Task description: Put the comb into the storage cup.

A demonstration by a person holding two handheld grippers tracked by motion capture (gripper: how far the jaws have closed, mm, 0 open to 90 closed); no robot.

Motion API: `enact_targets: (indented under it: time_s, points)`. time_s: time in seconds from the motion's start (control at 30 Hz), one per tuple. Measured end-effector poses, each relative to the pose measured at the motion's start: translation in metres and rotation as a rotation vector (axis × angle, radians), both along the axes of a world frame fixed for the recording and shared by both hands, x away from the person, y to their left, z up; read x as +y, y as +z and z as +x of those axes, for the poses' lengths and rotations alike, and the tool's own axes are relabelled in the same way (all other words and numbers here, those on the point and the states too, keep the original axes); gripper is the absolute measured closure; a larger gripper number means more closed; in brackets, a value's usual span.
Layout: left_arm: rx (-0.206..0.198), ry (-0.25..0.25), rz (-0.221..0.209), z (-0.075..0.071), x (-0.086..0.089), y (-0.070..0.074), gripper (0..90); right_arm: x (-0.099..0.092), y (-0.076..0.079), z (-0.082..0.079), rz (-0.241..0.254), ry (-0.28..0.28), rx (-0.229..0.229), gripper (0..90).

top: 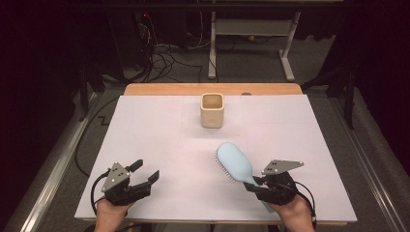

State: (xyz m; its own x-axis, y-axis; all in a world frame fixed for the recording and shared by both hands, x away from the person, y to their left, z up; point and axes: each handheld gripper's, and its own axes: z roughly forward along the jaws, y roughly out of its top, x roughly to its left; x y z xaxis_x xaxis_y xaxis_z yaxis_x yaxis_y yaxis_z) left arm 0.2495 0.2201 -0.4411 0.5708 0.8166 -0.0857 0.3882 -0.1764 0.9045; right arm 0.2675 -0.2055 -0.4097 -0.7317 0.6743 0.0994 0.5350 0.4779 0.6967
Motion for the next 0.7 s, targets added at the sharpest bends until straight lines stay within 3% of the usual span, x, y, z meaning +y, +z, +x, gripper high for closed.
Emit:
enact_targets:
  time_s: [0.17,0.7]
  points:
    - [0.003,-0.040,0.016,0.001,-0.007,0.001,27.7,0.002,0.001,-0.002,0.005,0.007,-0.009,70.5]
    - [0.011,-0.131,-0.002,0.005,-0.029,0.006,24.0,0.008,0.004,-0.007,0.019,0.034,-0.034,70.5]
